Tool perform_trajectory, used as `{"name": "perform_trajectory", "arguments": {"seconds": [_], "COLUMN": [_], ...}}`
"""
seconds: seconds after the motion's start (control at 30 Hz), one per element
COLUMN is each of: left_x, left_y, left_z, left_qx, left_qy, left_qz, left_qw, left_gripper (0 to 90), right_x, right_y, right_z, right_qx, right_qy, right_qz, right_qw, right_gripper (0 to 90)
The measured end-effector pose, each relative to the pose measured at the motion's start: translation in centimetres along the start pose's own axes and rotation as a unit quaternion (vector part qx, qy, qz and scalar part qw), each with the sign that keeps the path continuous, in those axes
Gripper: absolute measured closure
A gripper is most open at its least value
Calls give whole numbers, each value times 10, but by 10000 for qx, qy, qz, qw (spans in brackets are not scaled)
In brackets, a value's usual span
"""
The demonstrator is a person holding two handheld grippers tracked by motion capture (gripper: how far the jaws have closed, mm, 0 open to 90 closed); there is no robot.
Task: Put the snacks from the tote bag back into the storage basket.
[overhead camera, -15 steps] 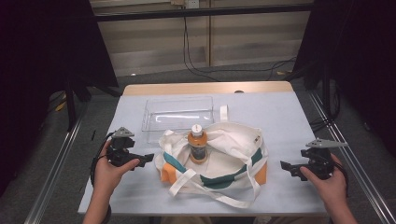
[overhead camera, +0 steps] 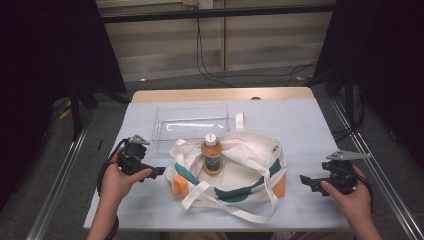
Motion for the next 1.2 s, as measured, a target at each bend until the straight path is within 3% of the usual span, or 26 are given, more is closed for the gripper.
{"name": "perform_trajectory", "arguments": {"seconds": [0.2,0.6,0.87,1.2], "left_x": [-6,-37,-57,-73], "left_y": [5,21,44,65], "left_z": [2,15,15,10], "left_qx": [85,187,436,581], "left_qy": [-161,-509,-694,-868], "left_qz": [-6,-479,-762,-759], "left_qw": [9998,9974,9937,9916], "left_gripper": [43,44,46,32], "right_x": [-1,-8,-9,-8], "right_y": [-2,-1,0,0], "right_z": [-3,-11,-10,-9], "right_qx": [-119,-147,-155,-131], "right_qy": [-45,-58,-31,-41], "right_qz": [24,57,37,48], "right_qw": [9999,9999,9999,9999], "right_gripper": [7,8,8,8]}}
Point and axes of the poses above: each handheld gripper's, and its own axes: z roughly backward along the jaws, x roughly out of its underside, y roughly to its right, the point moved 3 cm from there along -z, roughly forward along the jaws, and after that the axes turned 8 degrees about z, right-handed, at the moved point
